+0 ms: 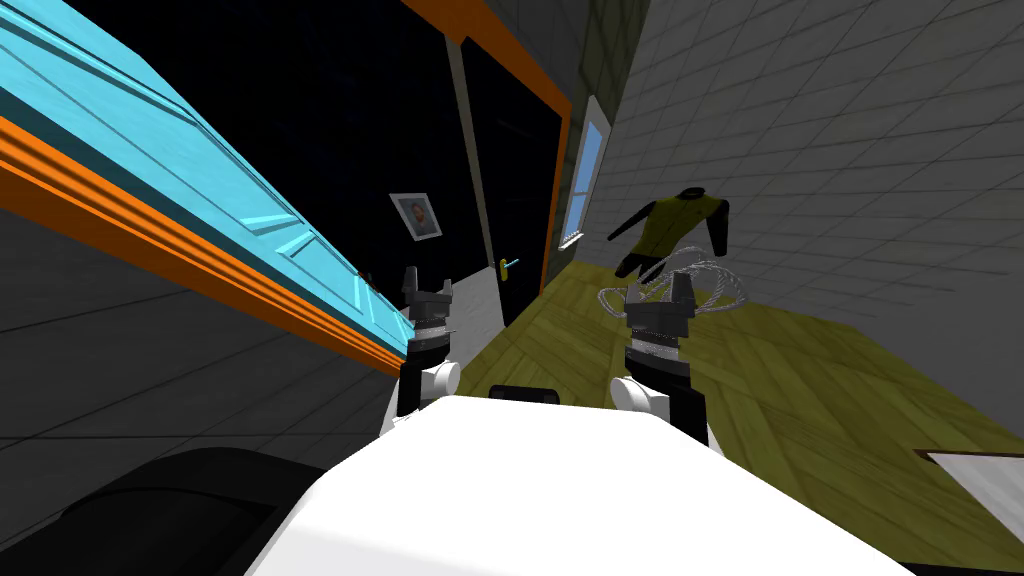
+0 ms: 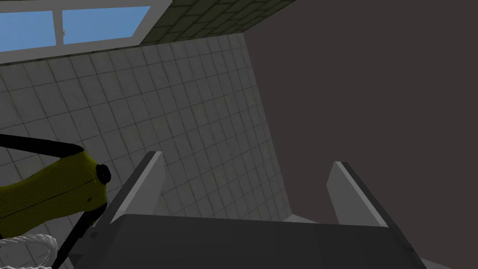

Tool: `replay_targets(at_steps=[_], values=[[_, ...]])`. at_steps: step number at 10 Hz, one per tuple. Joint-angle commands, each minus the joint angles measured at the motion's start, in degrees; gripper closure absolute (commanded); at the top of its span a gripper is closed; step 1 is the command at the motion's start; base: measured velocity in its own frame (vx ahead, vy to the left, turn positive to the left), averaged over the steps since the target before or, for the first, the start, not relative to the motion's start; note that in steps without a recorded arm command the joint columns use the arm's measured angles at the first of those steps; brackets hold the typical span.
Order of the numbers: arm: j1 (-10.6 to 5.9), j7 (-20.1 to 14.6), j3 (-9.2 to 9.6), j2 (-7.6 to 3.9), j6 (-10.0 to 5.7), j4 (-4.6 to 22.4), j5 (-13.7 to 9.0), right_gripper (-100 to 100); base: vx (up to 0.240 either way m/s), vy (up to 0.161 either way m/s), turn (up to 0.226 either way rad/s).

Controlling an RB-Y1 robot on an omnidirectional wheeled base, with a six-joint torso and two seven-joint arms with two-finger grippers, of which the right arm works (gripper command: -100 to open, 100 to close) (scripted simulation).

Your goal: Push the door open

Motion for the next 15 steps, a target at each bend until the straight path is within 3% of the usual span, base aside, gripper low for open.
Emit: replay_targets(at_steps=[1, 9, 15], values=[[-0.84, -0.2, -0.05, -0.48, -0.07, 1.6, -0.1, -100, 0.084, 0.032, 0.142], [-5.67, -1.3, -0.34, -2.93, -0.47, 10.6, -0.4, -100, 0.030, -0.048, 0.147], [-10.78, -2.4, -0.65, -5.25, -0.90, 20.1, -0.8, -100, 0.047, -0.062, 0.183]])
